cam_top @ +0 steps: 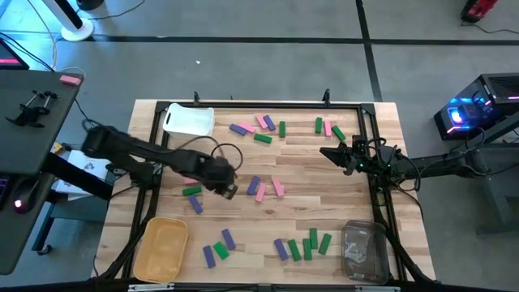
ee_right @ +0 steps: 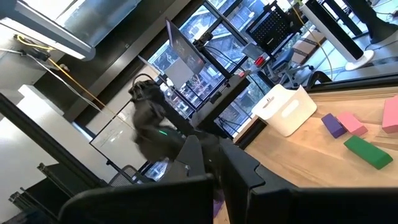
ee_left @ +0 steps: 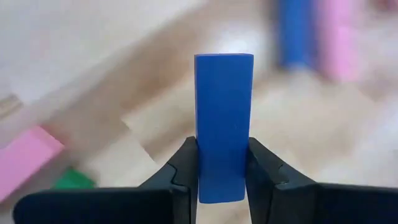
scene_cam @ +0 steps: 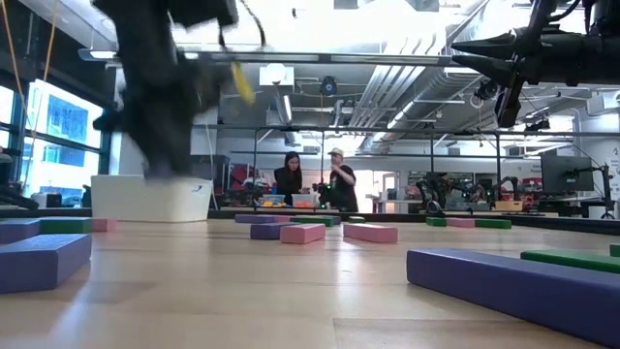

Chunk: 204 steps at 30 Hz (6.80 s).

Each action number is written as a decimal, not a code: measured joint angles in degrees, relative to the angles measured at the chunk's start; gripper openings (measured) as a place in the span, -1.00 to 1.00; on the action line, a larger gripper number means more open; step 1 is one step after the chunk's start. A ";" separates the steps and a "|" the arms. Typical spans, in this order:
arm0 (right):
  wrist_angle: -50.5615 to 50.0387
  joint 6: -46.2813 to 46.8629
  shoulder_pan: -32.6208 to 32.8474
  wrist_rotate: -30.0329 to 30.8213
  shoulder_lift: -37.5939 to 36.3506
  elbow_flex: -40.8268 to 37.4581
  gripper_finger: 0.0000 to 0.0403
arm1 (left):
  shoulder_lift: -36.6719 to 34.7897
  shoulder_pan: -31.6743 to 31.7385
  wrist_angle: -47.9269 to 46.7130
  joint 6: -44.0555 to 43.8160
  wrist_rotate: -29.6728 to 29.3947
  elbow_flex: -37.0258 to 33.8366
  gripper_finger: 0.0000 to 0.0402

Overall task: Sort blocks
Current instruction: Put the violet block into the yellow bin

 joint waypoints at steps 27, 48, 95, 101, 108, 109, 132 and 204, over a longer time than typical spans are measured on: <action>-0.01 0.07 0.00 0.00 -0.01 0.00 -1.00 | -8.30 -49.55 -9.53 -46.43 12.31 5.41 -0.27; -25.46 3.05 3.20 -16.31 7.71 28.46 -0.68 | -18.27 -18.39 5.12 -2.20 -14.71 8.27 0.20; -98.75 37.45 29.14 -22.48 106.49 108.10 -0.10 | -31.57 1.93 11.08 44.92 -4.61 7.05 0.18; -101.35 34.99 29.05 -18.96 106.26 109.20 -0.10 | -31.44 1.93 11.29 44.18 -4.80 7.05 0.18; -104.31 33.61 29.05 -18.36 105.54 110.68 -0.10 | -31.29 1.93 11.49 43.54 -5.00 7.05 0.18; -104.58 33.66 29.14 -18.39 105.55 110.53 -0.10 | -31.29 1.93 11.47 43.21 -5.00 7.05 0.18; -98.97 28.54 29.63 -21.05 108.69 110.62 -0.42 | -31.29 1.84 11.70 41.16 -4.94 7.05 0.18; -61.73 -13.79 20.13 43.47 76.48 110.64 -1.00 | -9.83 -9.35 60.13 68.20 -37.31 7.08 -0.49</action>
